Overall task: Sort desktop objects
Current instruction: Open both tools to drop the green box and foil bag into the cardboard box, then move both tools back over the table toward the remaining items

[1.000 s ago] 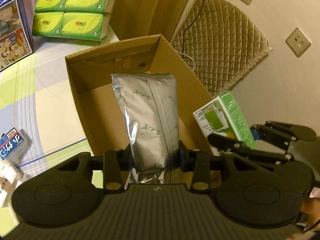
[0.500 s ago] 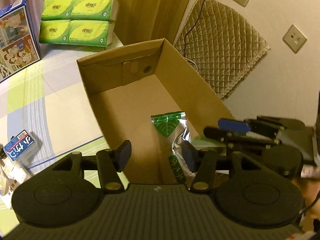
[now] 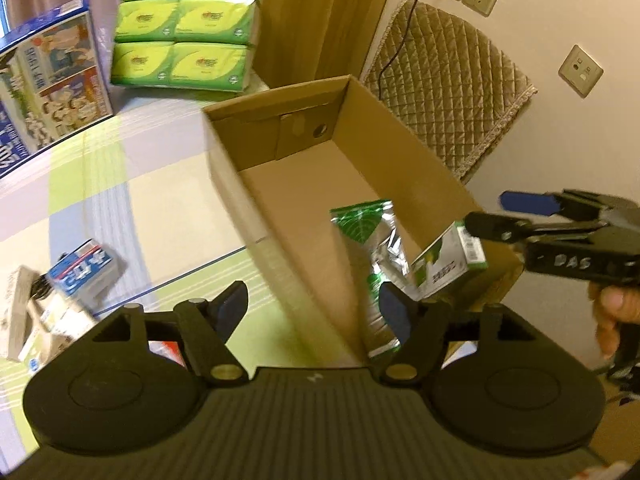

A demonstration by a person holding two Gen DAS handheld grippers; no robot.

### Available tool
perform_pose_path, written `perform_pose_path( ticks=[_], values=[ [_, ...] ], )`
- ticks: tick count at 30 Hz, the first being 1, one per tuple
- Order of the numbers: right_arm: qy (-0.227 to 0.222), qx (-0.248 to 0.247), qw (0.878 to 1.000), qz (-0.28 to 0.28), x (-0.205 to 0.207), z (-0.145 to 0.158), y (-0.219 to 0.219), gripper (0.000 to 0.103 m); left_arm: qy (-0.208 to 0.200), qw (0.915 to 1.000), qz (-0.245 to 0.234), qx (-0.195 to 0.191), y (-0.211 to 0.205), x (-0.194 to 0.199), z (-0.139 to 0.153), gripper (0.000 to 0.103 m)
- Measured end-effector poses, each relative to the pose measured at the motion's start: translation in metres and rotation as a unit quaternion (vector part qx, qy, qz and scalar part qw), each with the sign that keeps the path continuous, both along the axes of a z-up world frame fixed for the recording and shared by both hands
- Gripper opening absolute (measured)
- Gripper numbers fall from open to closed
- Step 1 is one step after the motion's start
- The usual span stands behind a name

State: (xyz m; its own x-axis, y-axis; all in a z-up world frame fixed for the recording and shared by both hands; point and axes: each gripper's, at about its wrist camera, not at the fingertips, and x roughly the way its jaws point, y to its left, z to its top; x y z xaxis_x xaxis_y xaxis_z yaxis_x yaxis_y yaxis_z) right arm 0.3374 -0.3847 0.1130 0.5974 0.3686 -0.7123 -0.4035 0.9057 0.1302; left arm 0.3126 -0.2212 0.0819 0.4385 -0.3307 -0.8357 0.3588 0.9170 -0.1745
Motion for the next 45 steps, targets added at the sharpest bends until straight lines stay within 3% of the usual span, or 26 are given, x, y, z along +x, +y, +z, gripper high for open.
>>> perform_pose_path(
  ticks=[9, 21, 26, 29, 32, 37, 45],
  values=[
    [-0.004, 0.008, 0.998, 0.054, -0.05, 0.02, 0.041, 0.086, -0.01, 0.9987, 0.048, 0.015, 0.08, -0.04, 0.021, 0.085],
    [-0.004, 0.01, 0.992, 0.123, -0.108, 0.031, 0.106, 0.096, -0.028, 0.9907, 0.127, 0.041, 0.189, -0.113, 0.043, 0.102],
    [-0.004, 0.016, 0.991, 0.13, -0.125, 0.029, 0.125, 0.098, -0.012, 0.9849, 0.173, 0.012, 0.231, -0.143, 0.032, 0.102],
    [-0.005, 0.017, 0.991, 0.134, -0.133, 0.027, 0.136, 0.098, -0.009, 0.9784, 0.205, -0.026, 0.253, -0.158, 0.025, 0.102],
    [-0.008, 0.017, 0.991, 0.131, -0.139, 0.024, 0.146, 0.098, -0.014, 0.9725, 0.229, -0.039, 0.265, -0.169, 0.017, 0.102],
    [-0.018, 0.012, 0.993, 0.112, -0.147, 0.013, 0.164, 0.098, -0.045, 0.9674, 0.249, -0.006, 0.265, -0.18, 0.003, 0.102],
    [-0.032, 0.017, 0.996, 0.086, -0.146, -0.034, 0.188, 0.098, -0.073, 0.964, 0.256, -0.009, 0.251, -0.178, -0.039, 0.102]
  ],
)
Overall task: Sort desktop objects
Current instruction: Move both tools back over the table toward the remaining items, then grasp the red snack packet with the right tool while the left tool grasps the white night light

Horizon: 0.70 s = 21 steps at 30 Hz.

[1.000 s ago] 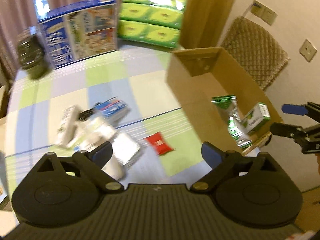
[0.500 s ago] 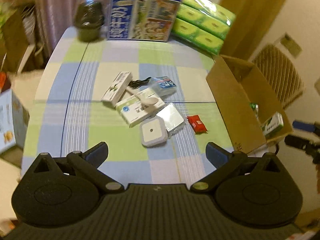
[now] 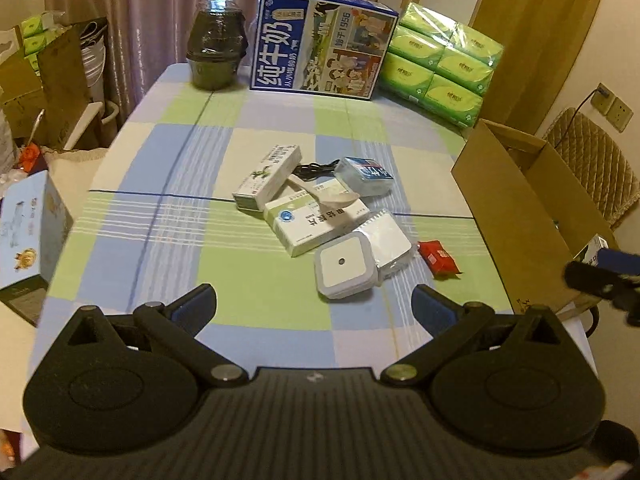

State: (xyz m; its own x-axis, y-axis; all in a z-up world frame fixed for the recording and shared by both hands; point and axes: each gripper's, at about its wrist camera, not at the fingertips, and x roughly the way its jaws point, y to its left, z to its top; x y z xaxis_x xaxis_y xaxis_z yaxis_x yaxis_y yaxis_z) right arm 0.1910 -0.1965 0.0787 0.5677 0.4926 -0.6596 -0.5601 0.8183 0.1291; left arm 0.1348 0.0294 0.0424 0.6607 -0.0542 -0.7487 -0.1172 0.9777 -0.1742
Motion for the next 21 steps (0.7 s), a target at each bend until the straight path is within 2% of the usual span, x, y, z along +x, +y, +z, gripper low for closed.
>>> perform_pose_path(
  ticks=[5, 10, 15, 21],
  values=[
    [-0.009, 0.011, 1.0, -0.012, 0.008, -0.037, 0.007, 0.097, 0.001, 0.9999, 0.005, -0.01, 0.0, 0.013, -0.034, 0.102],
    [-0.021, -0.008, 1.0, 0.0, 0.02, -0.07, 0.016, 0.087, -0.006, 0.9998, 0.016, -0.014, 0.006, 0.027, -0.06, 0.102],
    [-0.029, -0.023, 0.999, -0.005, 0.039, -0.099, 0.024, 0.076, -0.013, 0.9999, 0.003, -0.008, 0.004, 0.041, -0.082, 0.102],
    [-0.02, -0.031, 0.999, -0.002, 0.064, -0.117, 0.032, 0.068, -0.016, 0.9993, -0.033, -0.012, -0.003, 0.057, -0.099, 0.102]
  ],
)
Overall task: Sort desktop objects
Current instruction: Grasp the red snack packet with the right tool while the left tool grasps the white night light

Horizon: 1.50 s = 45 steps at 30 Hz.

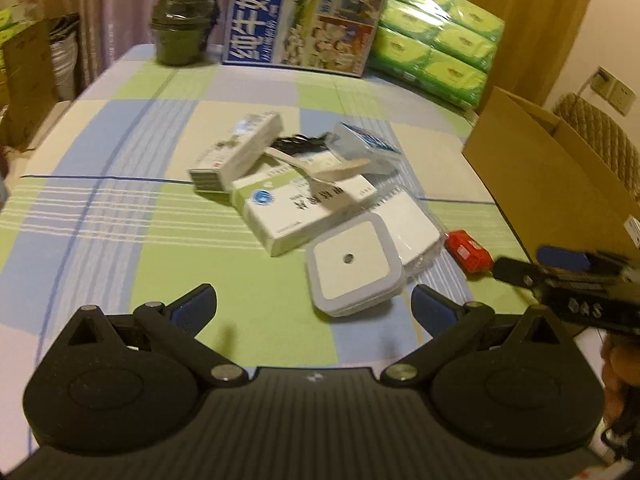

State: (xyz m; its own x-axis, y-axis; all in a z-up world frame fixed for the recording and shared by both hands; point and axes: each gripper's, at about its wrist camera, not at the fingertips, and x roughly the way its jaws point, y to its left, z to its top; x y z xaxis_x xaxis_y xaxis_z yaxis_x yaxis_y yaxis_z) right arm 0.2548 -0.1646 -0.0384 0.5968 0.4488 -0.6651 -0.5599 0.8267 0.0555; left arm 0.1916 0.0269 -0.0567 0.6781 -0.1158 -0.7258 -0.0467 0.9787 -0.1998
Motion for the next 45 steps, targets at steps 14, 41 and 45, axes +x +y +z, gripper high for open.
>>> perform_pose_path(
  ticks=[14, 41, 45],
  values=[
    [0.026, -0.009, 1.0, -0.011, 0.033, -0.025, 0.001, 0.06, 0.005, 0.9984, 0.002, -0.056, -0.002, 0.032, -0.019, 0.089],
    [0.053, -0.022, 0.998, -0.014, 0.036, -0.035, 0.007, 0.027, 0.02, 0.9997, -0.001, -0.013, -0.016, 0.04, -0.028, 0.061],
    [0.061, -0.018, 0.998, -0.008, 0.019, -0.029, 0.003, 0.027, 0.017, 0.9994, -0.023, 0.017, -0.021, 0.023, -0.019, 0.061]
  ],
)
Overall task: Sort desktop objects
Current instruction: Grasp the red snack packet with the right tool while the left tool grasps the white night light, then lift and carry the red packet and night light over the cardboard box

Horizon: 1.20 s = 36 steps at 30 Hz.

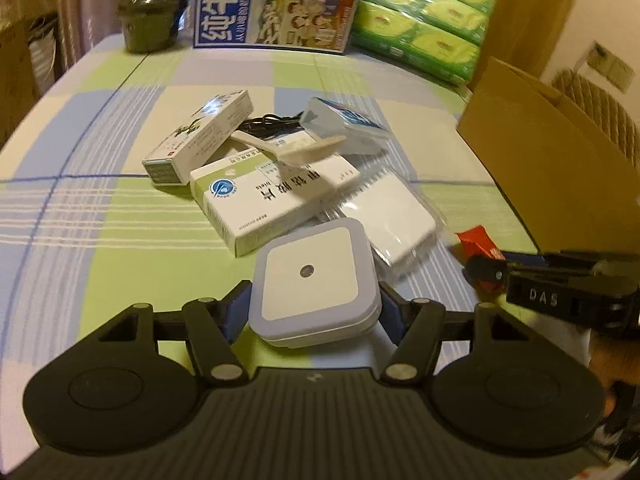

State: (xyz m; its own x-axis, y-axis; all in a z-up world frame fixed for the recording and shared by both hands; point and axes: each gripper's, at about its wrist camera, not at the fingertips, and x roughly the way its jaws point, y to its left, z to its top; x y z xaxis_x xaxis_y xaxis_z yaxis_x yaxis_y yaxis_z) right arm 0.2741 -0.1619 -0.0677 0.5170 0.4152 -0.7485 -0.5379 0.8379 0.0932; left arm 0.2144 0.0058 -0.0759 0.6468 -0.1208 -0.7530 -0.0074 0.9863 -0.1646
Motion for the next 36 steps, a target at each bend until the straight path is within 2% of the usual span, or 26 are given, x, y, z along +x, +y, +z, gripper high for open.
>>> perform_pose_path(
  ticks=[4, 8, 15, 25, 29, 33, 36],
  values=[
    [0.008, 0.002, 1.0, 0.006, -0.025, 0.005, -0.005, 0.027, 0.007, 0.999, -0.034, 0.029, -0.01, -0.022, 0.001, 0.061],
    [0.023, 0.006, 1.0, 0.011, -0.045, 0.002, -0.01, 0.027, 0.01, 0.9981, -0.048, 0.037, -0.014, -0.037, -0.006, 0.061],
    [0.019, 0.006, 1.0, 0.012, -0.048, -0.001, -0.009, 0.037, 0.016, 0.9992, -0.035, -0.002, -0.004, -0.045, -0.011, 0.068],
    [0.007, -0.009, 1.0, 0.017, -0.05, -0.003, -0.004, 0.037, 0.012, 0.9961, 0.021, -0.085, 0.016, -0.042, -0.012, 0.071],
    [0.008, -0.007, 1.0, 0.013, -0.049, -0.003, -0.004, 0.037, 0.006, 0.9947, 0.036, -0.096, 0.019, -0.039, -0.01, 0.071],
    [0.005, -0.01, 1.0, 0.013, -0.048, -0.003, -0.002, 0.037, 0.012, 0.9925, 0.05, -0.111, 0.021, -0.034, -0.015, 0.066],
    [0.005, -0.008, 1.0, 0.013, -0.047, -0.004, -0.001, 0.037, 0.011, 0.9924, 0.057, -0.108, 0.022, -0.032, -0.014, 0.063]
  ],
)
